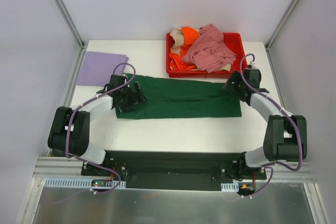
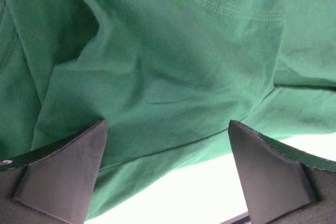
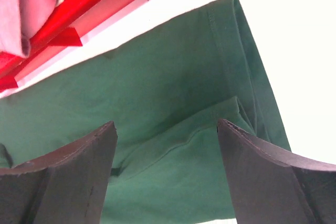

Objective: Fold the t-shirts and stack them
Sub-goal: Fold the other side of the tshirt into a rectangle, then rotate the tshirt 60 degrees

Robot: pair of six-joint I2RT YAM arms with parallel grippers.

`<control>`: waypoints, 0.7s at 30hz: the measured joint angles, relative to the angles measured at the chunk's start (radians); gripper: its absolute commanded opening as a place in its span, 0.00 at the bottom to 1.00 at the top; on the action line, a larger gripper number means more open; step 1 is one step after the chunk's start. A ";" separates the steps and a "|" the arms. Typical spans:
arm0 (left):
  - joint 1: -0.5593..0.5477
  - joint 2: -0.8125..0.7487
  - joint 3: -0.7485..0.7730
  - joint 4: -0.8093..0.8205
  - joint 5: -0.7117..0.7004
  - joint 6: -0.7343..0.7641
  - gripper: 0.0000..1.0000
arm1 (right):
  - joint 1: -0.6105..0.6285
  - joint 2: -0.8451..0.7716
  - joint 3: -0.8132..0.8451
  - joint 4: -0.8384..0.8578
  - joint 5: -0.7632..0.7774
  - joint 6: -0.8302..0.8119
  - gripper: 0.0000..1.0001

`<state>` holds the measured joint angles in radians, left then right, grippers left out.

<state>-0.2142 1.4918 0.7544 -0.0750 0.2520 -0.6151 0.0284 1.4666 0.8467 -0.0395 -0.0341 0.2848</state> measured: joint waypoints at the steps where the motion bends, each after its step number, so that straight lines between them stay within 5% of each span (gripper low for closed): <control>1: 0.000 -0.004 0.000 -0.005 0.000 0.000 0.99 | 0.000 -0.005 -0.002 -0.006 -0.006 -0.010 0.81; 7: 0.000 -0.082 0.002 -0.044 -0.001 0.000 0.99 | 0.014 -0.140 -0.046 -0.028 -0.061 -0.101 0.99; 11: -0.001 -0.096 0.055 -0.049 0.004 -0.008 0.99 | 0.090 -0.171 -0.055 -0.013 -0.102 -0.168 0.96; 21: -0.003 0.185 0.256 -0.042 0.030 -0.025 0.99 | 0.158 0.163 0.034 -0.026 -0.144 -0.196 0.96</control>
<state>-0.2169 1.6764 1.0100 -0.1173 0.2821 -0.6399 0.1860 1.6295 0.8806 -0.0650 -0.1783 0.0887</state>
